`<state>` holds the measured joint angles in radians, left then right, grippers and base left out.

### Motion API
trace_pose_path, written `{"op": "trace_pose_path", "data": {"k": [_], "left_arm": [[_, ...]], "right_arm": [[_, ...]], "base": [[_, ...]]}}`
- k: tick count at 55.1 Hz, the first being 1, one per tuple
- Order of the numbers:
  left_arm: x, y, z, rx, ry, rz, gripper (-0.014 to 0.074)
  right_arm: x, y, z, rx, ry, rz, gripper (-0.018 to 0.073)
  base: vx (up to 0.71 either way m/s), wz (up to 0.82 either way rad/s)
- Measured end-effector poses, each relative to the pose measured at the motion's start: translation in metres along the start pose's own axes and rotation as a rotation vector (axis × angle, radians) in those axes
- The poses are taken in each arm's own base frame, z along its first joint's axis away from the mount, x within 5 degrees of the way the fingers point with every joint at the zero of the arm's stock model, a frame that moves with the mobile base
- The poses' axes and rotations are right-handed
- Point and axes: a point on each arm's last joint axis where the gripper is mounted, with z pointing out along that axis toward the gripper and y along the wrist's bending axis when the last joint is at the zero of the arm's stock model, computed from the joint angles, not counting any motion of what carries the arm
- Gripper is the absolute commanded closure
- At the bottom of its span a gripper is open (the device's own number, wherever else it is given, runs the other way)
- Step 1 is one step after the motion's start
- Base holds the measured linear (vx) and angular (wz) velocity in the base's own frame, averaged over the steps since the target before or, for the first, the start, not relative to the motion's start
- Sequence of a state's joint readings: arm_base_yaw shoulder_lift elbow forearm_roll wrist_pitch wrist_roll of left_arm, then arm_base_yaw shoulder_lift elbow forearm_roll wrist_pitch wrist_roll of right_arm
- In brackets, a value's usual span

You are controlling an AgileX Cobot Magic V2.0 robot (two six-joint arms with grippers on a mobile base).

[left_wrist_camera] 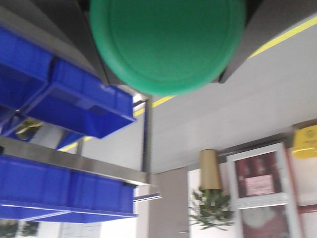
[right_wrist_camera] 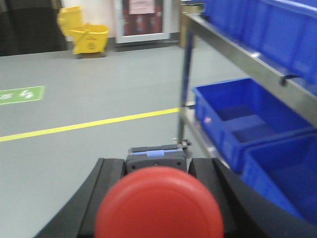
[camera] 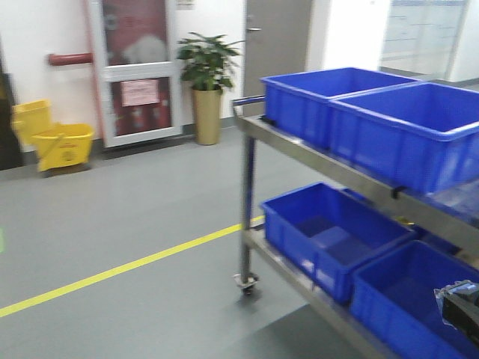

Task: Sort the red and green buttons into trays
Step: 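Drive the base away from the table to the counter with trays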

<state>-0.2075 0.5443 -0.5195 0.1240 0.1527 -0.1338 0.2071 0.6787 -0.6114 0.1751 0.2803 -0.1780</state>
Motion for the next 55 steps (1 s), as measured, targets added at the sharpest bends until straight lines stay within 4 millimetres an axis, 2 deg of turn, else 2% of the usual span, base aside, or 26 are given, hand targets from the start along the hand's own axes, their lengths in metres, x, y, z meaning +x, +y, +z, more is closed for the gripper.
{"op": "trace_pose_path", "data": {"k": [55], "left_arm": [[0.0, 0.0, 0.0, 0.0, 0.0, 0.0, 0.0602]], "right_arm": [[0.0, 0.0, 0.0, 0.0, 0.0, 0.0, 0.0568]], "base": [[0.32, -0.65]]}}
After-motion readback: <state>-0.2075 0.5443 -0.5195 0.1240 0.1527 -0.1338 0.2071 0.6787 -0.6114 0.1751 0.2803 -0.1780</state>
